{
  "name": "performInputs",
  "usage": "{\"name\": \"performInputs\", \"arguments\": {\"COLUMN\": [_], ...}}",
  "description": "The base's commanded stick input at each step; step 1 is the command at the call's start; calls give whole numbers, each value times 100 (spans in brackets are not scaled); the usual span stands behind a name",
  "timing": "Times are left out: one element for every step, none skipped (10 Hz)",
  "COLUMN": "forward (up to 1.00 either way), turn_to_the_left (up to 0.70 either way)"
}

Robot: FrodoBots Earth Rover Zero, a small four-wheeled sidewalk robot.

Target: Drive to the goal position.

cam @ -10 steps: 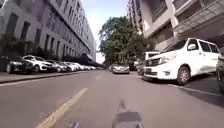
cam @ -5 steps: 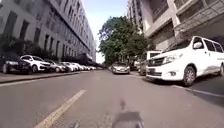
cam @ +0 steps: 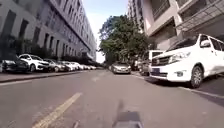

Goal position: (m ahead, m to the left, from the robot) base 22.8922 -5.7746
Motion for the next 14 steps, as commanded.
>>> {"name": "performInputs", "arguments": {"forward": [70, 70, 70, 70, 70, 70, 70, 70, 70, 70, 70, 70, 70, 70], "turn_to_the_left": [0, 0, 0, 0, 0, 0, 0, 0, 0, 0, 0, 0, 0, 0]}}
